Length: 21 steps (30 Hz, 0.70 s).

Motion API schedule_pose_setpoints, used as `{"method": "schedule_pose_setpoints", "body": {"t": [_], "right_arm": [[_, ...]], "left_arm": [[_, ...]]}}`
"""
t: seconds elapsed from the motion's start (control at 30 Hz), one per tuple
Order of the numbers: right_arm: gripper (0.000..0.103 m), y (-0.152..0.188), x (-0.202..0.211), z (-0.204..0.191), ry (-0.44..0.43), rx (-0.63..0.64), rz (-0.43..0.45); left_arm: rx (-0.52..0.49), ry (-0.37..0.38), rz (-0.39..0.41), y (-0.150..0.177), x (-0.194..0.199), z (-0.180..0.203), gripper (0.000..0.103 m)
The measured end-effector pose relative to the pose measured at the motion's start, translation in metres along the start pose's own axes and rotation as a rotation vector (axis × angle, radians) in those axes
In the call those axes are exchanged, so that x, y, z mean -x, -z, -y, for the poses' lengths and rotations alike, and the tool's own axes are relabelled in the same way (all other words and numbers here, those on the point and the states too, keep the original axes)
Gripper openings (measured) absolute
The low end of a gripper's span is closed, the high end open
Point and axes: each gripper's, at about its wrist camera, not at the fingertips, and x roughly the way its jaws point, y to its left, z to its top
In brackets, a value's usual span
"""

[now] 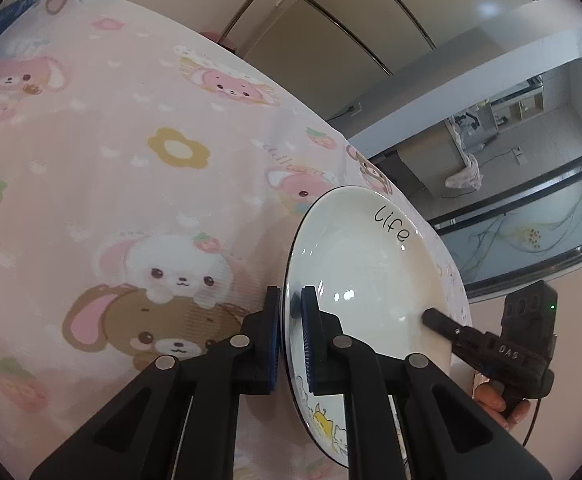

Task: Organize plates and bowls
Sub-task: 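Lift the 'life' plate upright with both grippers and carry it toward the bowls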

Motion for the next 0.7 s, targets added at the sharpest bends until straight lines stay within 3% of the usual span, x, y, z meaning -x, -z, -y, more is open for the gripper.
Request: {"method": "schedule_pose_setpoints", "body": {"t": [0.1,0.2,0.37,0.5,0.7], "right_arm": [[0.007,-0.001,0.009,-0.004,-0.007,0.009,0.029],[0.007,-0.003,0.017,-0.007,-0.031,0.013,0.054],[0.007,-0.005,0.036,-0.014,-0.099,0.023,0.078],[0.007,-0.004,0.05,-0.026,-0.083,0.042,0.11],[0.007,-0.005,0.093,-0.025,-0.174,0.039,0.181]], "left_arm": [[-0.047,-0.014,-0.006,0.002,0.004,0.009,0.011],[-0.118,-0.048,0.043,0.004,0.017,0.029,0.012],[-0.131,-0.014,0.073,0.004,0.039,0.038,0.012],[-0.199,-0.03,0.121,0.007,0.064,0.064,0.011],[-0.244,0.016,0.178,0.017,0.101,0.1,0.01]]}}
